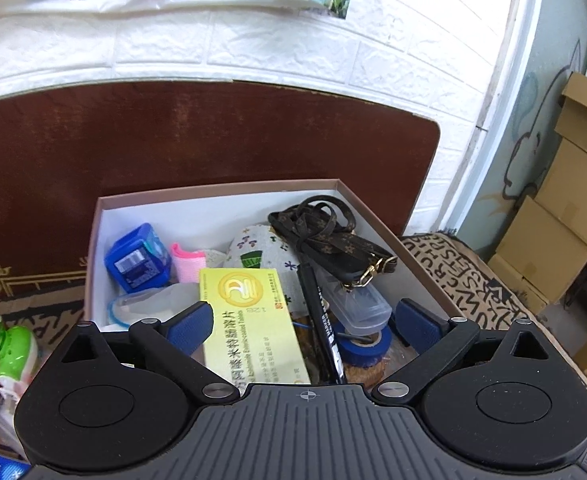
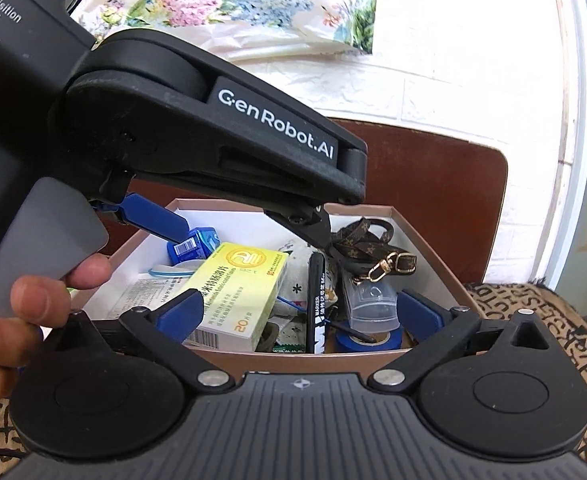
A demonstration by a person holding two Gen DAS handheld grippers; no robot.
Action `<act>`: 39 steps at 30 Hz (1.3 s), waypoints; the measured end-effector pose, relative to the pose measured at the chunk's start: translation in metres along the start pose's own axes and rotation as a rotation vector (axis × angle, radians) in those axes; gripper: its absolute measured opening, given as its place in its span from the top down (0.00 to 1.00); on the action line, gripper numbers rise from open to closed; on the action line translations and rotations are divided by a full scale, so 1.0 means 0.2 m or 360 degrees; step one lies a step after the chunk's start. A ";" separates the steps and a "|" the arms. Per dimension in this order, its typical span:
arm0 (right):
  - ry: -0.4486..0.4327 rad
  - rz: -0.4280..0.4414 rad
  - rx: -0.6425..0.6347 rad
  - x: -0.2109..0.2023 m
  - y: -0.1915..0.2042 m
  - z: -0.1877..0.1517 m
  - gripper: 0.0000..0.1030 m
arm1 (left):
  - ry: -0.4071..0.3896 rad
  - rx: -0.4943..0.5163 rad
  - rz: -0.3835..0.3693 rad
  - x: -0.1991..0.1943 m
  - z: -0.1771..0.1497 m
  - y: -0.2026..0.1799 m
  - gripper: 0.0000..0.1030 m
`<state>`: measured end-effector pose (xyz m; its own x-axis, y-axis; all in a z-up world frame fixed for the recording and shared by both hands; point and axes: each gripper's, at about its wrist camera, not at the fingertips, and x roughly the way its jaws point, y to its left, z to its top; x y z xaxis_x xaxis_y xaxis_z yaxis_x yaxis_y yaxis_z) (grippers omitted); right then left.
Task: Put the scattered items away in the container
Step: 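Open the right gripper and withdraw it toward the blue medicine box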
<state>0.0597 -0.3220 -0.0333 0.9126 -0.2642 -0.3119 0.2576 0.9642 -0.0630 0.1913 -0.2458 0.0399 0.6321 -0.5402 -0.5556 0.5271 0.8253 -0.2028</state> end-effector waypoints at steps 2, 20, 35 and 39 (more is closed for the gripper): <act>-0.0007 -0.0001 -0.0018 -0.02 0.02 0.00 0.01 | -0.0008 -0.0007 0.0009 -0.03 -0.01 0.00 0.00; 0.0004 0.0095 -0.0091 -0.18 0.21 -0.04 0.00 | 0.0027 -0.0051 0.0095 -0.29 -0.22 0.11 0.00; 0.0064 0.0243 -0.0209 -0.28 0.46 -0.11 0.00 | 0.0029 -0.0194 0.0195 -0.51 -0.43 0.28 0.00; 0.0083 0.0305 -0.0264 -0.29 0.55 -0.13 0.00 | 0.0043 -0.0272 0.0222 -0.57 -0.50 0.36 0.00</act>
<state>0.0270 -0.2008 -0.0474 0.9211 -0.0792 -0.3813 0.0222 0.9882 -0.1516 0.1005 -0.1085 0.0080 0.6756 -0.4162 -0.6086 0.3303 0.9088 -0.2548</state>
